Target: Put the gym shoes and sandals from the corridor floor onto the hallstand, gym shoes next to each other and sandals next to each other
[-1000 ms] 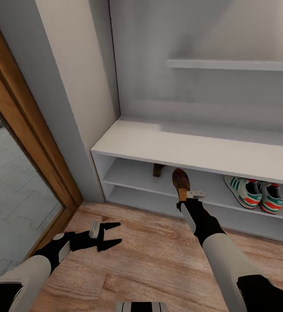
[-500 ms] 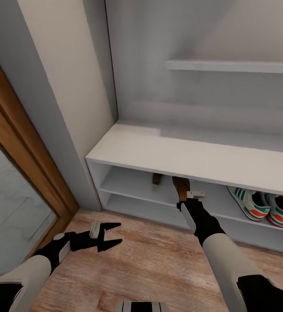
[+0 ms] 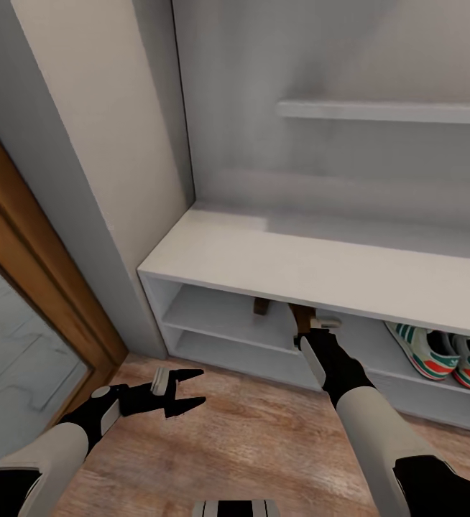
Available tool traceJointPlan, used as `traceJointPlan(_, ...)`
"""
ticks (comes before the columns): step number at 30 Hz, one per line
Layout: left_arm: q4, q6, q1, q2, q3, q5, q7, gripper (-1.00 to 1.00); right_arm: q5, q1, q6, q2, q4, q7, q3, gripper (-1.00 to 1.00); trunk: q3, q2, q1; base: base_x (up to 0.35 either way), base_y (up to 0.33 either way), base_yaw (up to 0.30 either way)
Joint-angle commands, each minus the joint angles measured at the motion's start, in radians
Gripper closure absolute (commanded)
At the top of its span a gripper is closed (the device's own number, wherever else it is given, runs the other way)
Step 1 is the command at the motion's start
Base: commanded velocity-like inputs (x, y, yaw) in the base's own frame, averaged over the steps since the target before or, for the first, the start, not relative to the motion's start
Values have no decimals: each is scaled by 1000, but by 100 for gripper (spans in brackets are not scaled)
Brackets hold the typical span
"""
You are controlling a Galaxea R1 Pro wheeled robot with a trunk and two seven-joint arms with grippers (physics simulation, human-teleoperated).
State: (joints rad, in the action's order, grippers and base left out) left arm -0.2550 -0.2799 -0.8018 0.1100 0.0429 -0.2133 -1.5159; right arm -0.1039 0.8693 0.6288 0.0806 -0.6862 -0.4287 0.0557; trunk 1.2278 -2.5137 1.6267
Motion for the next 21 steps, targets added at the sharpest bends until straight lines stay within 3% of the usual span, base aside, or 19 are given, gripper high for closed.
traceJointPlan(1,0,-7,-1,0,5,-6,-1,-100,-13,0,3,0,-1,-12,4,100,1,0,0,154,0,0)
traceJointPlan(14,0,-7,-1,0,4,-6,-1,-100,-13,0,3,-1,-1,-12,4,100,1,0,0,31,0,0)
traceJointPlan(21,0,-7,-1,0,4,-6,-1,-100,-13,0,3,-1,-1,-12,4,100,1,0,0,159,0,0)
